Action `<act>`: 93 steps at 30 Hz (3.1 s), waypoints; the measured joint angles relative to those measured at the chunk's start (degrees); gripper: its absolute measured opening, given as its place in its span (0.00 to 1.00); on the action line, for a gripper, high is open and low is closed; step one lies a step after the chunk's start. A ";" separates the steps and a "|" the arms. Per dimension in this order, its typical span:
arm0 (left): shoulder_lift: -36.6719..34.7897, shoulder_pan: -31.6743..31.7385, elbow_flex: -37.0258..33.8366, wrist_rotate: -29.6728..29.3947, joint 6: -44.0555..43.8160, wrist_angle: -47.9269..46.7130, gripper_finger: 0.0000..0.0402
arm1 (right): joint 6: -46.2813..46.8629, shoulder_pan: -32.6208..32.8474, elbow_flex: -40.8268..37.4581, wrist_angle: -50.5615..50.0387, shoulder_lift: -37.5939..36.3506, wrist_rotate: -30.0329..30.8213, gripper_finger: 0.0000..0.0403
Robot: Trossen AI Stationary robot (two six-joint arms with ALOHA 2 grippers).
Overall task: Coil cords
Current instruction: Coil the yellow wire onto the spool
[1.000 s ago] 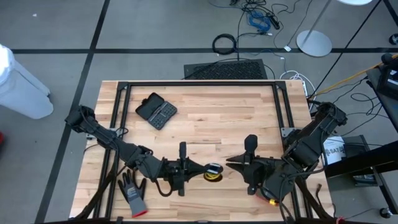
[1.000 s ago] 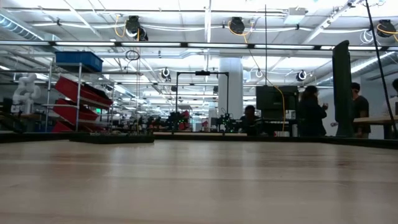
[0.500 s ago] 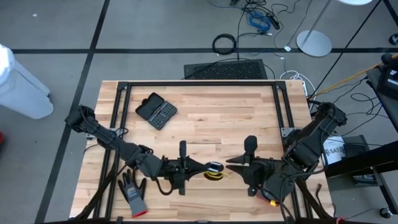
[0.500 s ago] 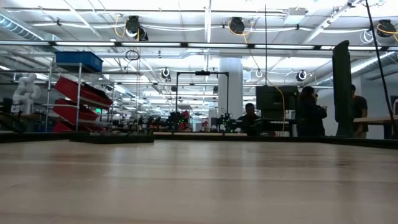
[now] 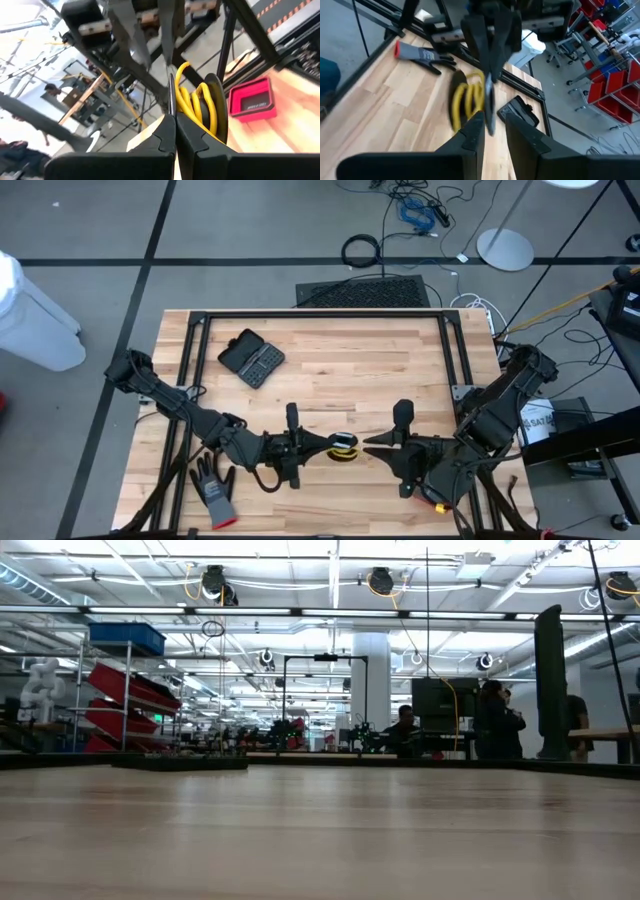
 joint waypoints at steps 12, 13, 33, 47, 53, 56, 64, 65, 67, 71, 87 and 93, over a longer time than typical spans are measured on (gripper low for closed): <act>-0.24 0.00 0.00 -1.64 -0.93 -1.23 0.00 | 8.41 2.70 0.00 -2.68 -0.05 0.02 0.37; -0.26 0.00 0.00 -1.63 -0.93 -1.20 0.00 | 9.65 2.67 0.00 -3.38 -0.03 -0.16 0.39; -0.26 0.00 0.02 -1.63 -1.08 -1.13 0.00 | 13.70 -2.70 0.00 -5.48 0.19 -11.51 0.13; -1.32 -0.42 0.11 1.83 -1.26 -1.22 0.00 | 12.89 -2.65 0.00 -7.89 -0.27 -7.40 0.01; -3.01 -1.76 0.11 1.80 -1.34 -1.31 0.00 | 16.92 -2.65 0.04 -12.61 -0.27 -7.13 0.00; -3.82 -2.55 0.11 1.81 -1.41 -1.14 0.00 | 17.55 -2.65 0.04 -12.89 -0.35 -7.13 0.00; -4.20 -3.24 0.11 1.50 -1.78 -1.13 0.00 | 17.72 -2.65 0.04 -13.09 -0.38 -7.50 0.00; -4.20 -3.31 0.11 1.48 -1.76 -1.13 0.00 | 17.72 -2.64 0.04 -13.16 -0.38 -7.50 0.00; -4.20 -3.43 0.11 1.48 -1.74 -1.13 0.00 | 17.84 -2.63 0.04 -13.89 -0.38 -7.48 0.00; -4.23 -3.48 0.10 1.54 -1.74 -0.77 0.00 | 18.16 -2.64 0.04 -15.39 -0.38 -7.13 0.00; -6.40 -4.50 0.07 2.02 -2.85 -4.29 0.00 | 20.77 -1.92 0.02 -17.55 -2.00 -5.65 0.00; -6.40 -4.18 0.07 7.08 -2.34 -3.55 0.00 | 19.31 -1.60 -0.02 -14.43 -2.01 -6.28 0.00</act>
